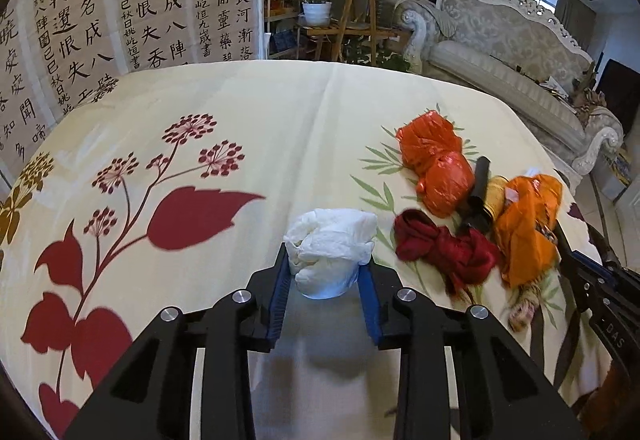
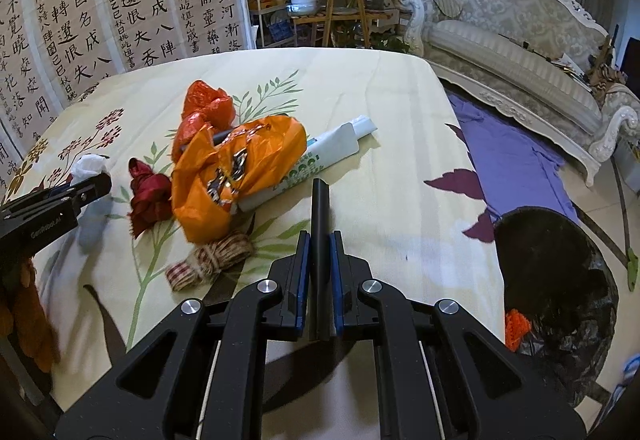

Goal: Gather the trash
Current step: 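Carry the white tissue over the black bin and open the left tool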

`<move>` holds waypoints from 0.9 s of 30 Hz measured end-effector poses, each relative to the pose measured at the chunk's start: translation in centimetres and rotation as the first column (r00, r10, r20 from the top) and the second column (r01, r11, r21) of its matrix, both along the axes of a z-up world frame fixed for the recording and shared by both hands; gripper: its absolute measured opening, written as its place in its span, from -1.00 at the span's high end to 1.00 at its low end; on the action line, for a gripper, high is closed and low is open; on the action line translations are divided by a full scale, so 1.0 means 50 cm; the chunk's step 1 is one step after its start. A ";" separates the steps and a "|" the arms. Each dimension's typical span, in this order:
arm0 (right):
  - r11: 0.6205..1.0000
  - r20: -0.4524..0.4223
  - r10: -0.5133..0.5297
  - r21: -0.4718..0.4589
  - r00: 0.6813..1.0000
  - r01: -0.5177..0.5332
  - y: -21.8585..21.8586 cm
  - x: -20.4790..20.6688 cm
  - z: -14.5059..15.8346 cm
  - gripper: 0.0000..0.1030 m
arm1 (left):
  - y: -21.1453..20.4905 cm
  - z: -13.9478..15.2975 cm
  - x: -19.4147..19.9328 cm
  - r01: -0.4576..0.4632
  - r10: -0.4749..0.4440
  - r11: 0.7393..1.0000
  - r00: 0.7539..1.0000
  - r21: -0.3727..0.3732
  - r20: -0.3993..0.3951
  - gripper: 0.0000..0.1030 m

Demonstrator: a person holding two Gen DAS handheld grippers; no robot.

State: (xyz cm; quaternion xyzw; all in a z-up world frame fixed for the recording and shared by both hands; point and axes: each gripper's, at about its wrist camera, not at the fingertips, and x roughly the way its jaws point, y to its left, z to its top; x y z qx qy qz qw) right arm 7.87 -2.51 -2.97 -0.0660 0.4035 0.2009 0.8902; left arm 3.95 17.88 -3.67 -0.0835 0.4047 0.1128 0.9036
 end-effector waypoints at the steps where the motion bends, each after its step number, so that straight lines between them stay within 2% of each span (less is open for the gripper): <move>1: 1.000 0.002 -0.001 0.001 1.000 0.001 -0.001 -0.004 0.002 0.81 | -0.003 0.002 -0.007 0.002 -0.002 1.000 1.000 -0.003 0.002 0.37; 9: 0.999 0.038 -0.032 0.017 0.999 0.031 -0.031 -0.053 0.032 0.81 | -0.041 0.019 -0.051 0.035 -0.035 0.999 0.999 -0.025 0.029 0.37; 15: 0.997 0.065 -0.075 0.031 0.995 0.074 -0.075 -0.076 0.055 0.81 | -0.104 0.039 -0.070 0.104 -0.103 0.994 0.993 -0.024 0.064 0.37; 27: 0.974 0.119 -0.225 0.032 0.967 0.223 -0.211 -0.099 0.076 0.81 | -0.279 0.069 -0.054 0.278 -0.274 0.960 0.953 -0.016 0.132 0.37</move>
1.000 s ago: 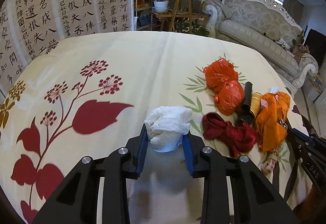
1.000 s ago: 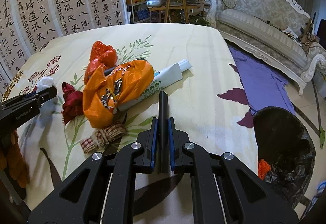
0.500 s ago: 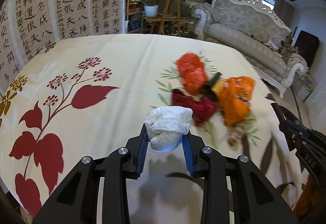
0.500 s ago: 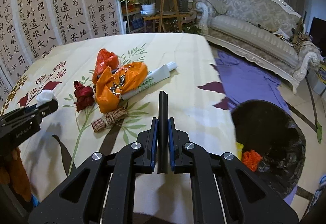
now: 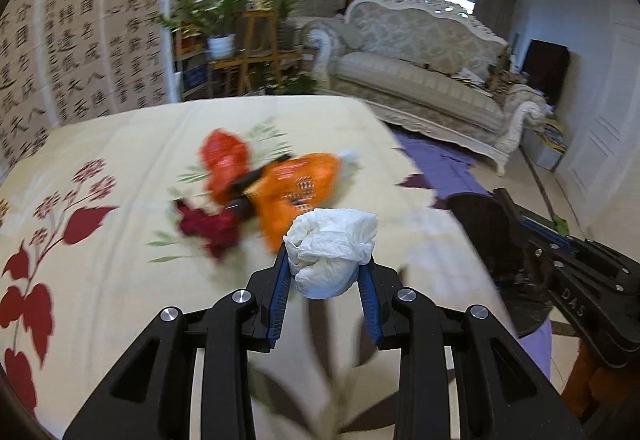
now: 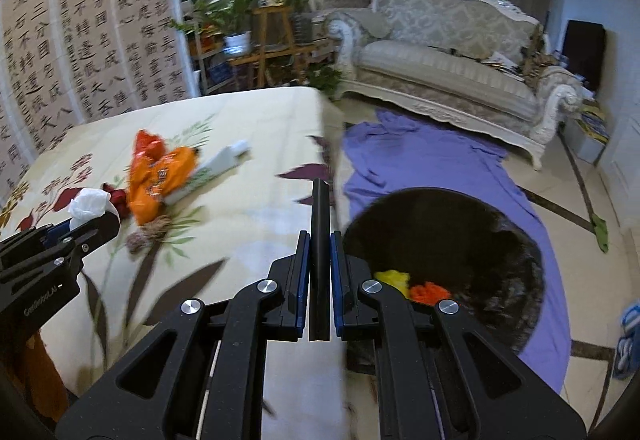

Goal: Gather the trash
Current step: 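Carry the white tissue over the black bin and open the left tool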

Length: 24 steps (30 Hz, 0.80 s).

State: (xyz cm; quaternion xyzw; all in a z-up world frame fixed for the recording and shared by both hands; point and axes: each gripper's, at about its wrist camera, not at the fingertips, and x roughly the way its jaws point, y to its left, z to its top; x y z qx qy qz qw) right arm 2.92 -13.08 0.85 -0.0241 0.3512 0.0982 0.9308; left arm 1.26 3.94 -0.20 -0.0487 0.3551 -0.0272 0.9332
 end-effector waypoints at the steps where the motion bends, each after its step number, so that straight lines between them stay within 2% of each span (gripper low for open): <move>1: 1.000 0.004 -0.018 -0.004 1.000 0.018 -0.016 0.000 0.000 0.81 | -0.022 0.001 0.006 0.022 -0.022 1.000 1.000 -0.002 0.004 0.37; 10: 0.990 0.023 -0.138 -0.002 0.990 0.138 -0.124 0.017 -0.013 0.81 | -0.167 -0.011 0.054 0.147 -0.147 0.989 0.989 0.016 0.018 0.36; 15: 0.984 0.014 -0.179 0.011 0.984 0.179 -0.174 0.041 -0.034 0.81 | -0.231 -0.028 0.092 0.196 -0.196 0.979 0.981 0.055 0.005 0.36; 24: 0.980 -0.009 -0.199 0.022 0.980 0.200 -0.221 0.092 -0.070 0.81 | -0.298 -0.059 0.160 0.222 -0.219 0.970 0.975 0.097 -0.041 0.34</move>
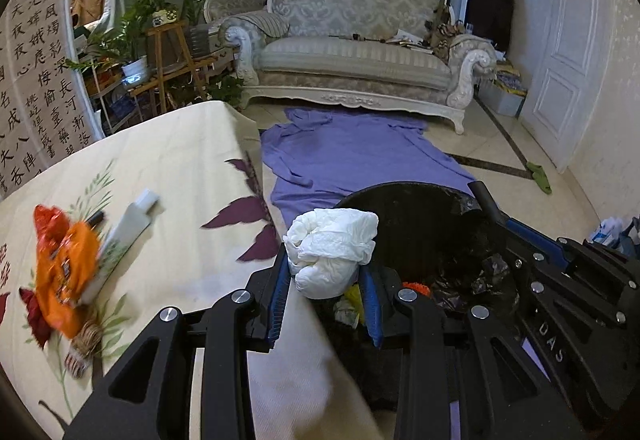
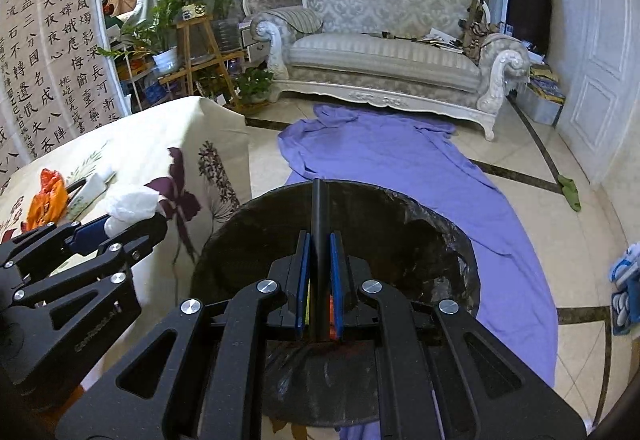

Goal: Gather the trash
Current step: 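Carry the white tissue over the black bin and open the left tool, then move both open tools back over the table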

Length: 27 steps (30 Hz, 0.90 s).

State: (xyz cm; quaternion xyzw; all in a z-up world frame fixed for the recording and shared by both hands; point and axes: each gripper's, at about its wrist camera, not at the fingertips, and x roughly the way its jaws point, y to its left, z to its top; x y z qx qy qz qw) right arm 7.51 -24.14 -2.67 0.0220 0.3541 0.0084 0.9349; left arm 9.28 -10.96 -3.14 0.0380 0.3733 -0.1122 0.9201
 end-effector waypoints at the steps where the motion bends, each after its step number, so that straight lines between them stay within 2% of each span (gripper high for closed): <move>1: 1.000 -0.001 -0.002 0.005 1.000 0.002 -0.004 0.008 -0.003 0.81 | -0.002 -0.002 0.006 0.006 -0.006 1.000 1.000 0.005 -0.006 0.34; 5: 1.000 -0.005 -0.016 0.018 1.000 0.016 -0.021 0.027 -0.015 0.73 | -0.012 -0.018 0.029 -0.001 0.002 1.000 0.999 0.029 -0.037 0.21; 8: 0.999 -0.011 -0.028 0.024 1.000 0.028 -0.034 0.037 -0.022 0.51 | -0.017 -0.023 0.032 -0.007 0.009 0.999 0.998 0.031 -0.057 0.01; 9: 0.999 -0.013 -0.033 0.026 0.999 0.033 -0.038 0.038 -0.024 0.51 | -0.015 -0.023 0.031 -0.012 0.014 0.999 0.998 0.030 -0.055 -0.07; 18: 0.997 -0.004 -0.070 0.029 0.998 0.070 -0.062 0.028 -0.015 0.46 | -0.008 -0.015 0.028 -0.030 0.031 0.999 0.999 0.026 -0.036 -0.36; 20: 0.997 -0.001 -0.075 0.025 0.997 0.075 -0.061 0.027 -0.011 0.24 | -0.005 -0.011 0.026 -0.036 0.036 0.999 0.999 0.030 -0.027 -0.41; 27: 0.997 0.002 -0.068 0.030 0.998 0.068 -0.046 0.008 -0.004 0.15 | 0.034 0.008 0.001 -0.072 0.072 0.997 0.997 0.040 -0.001 -0.45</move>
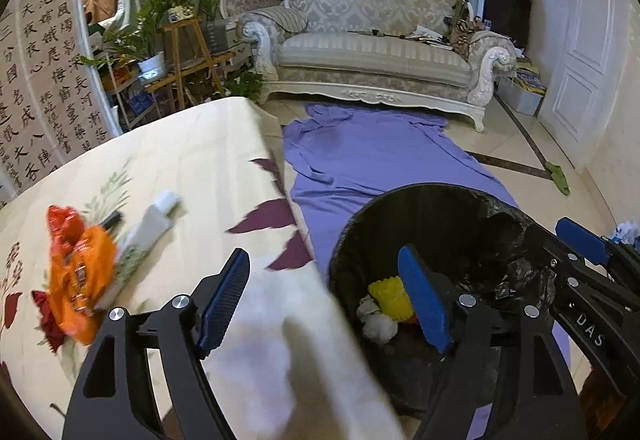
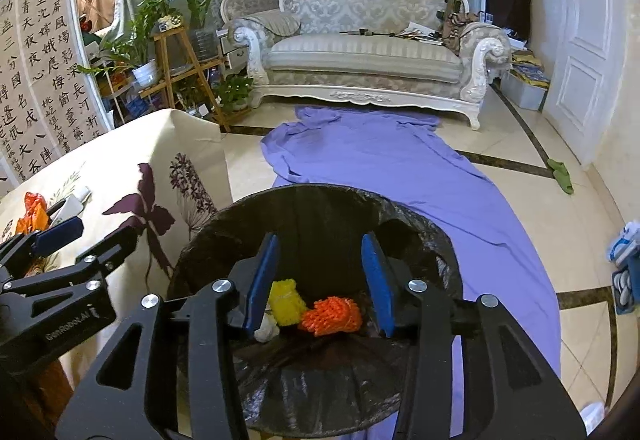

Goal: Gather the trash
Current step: 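Move both open tools back over the table, then grasp the orange plastic bag with the right tool and lift it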

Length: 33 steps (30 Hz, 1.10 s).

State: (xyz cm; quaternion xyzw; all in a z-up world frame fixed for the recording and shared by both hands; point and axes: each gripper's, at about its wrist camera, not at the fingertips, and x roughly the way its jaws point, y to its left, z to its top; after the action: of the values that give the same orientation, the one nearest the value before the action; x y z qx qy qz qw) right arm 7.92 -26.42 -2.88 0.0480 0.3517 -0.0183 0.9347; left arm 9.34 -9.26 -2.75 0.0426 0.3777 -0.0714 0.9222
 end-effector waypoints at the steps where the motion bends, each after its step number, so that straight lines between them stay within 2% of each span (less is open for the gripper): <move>1: 1.000 0.001 0.007 0.000 1.000 -0.007 0.007 -0.003 0.001 0.12 | 0.012 0.003 -0.008 -0.009 0.009 1.000 1.000 0.003 0.006 -0.45; 9: 0.995 0.005 0.096 0.009 0.995 -0.096 0.093 -0.023 0.015 0.09 | 0.115 0.023 -0.066 -0.094 0.094 0.995 0.995 0.019 0.030 -0.46; 17: 0.973 0.004 0.231 0.003 0.973 -0.231 0.220 -0.035 0.025 0.09 | 0.246 0.026 -0.121 -0.222 0.222 0.975 0.975 0.027 0.032 -0.47; 27: 0.926 0.013 0.376 0.014 0.926 -0.376 0.370 -0.038 0.051 0.08 | 0.397 0.019 -0.168 -0.384 0.383 0.922 0.923 0.045 0.043 -0.47; 33: 0.891 0.027 0.452 0.032 0.892 -0.452 0.463 -0.033 0.070 -0.09 | 0.482 0.010 -0.188 -0.471 0.470 0.881 0.882 0.043 0.031 -0.47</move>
State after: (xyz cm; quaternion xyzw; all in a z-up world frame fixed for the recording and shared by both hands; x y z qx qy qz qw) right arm 6.29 -3.24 0.60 -0.0174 0.3448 0.2065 0.9155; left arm -0.07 14.85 -2.25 -0.0268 0.3694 0.1643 0.9142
